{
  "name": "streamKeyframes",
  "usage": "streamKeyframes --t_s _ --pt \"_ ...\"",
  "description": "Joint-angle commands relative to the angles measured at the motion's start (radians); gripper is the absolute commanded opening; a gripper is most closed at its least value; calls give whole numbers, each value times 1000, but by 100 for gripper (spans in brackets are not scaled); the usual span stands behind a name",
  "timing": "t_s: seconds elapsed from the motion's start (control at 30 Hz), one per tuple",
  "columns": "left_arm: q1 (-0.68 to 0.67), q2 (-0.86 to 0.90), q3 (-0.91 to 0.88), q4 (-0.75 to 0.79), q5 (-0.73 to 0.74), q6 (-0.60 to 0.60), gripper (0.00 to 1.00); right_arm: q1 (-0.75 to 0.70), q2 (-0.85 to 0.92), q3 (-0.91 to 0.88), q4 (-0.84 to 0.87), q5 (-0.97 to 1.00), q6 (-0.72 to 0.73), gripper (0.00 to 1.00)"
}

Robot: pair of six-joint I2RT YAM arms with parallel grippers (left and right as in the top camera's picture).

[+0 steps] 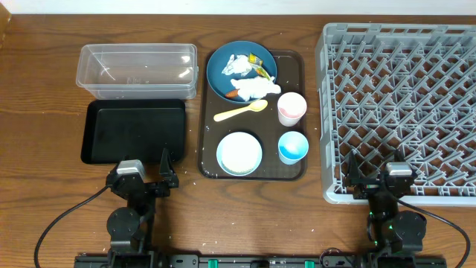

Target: Sort waste into correct bins and load items into the dishwasher rack

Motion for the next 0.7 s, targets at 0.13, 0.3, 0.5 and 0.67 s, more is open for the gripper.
streamKeyframes --t_s 0.13,0.3,0.5,0.67 --pt "0 -4 -18 -38 -5 13 96 14 0 -2 -2 -4 14 99" --pt "0 -4 -18 -38 -5 13 96 14 0 -2 2 -1 13 99" --pt "0 -4 -18 -38 -6 13 96 14 0 -2 -3 50 14 99" --pt "0 -4 -18 -37 -5 13 96 14 0 -2 -3 49 14 99"
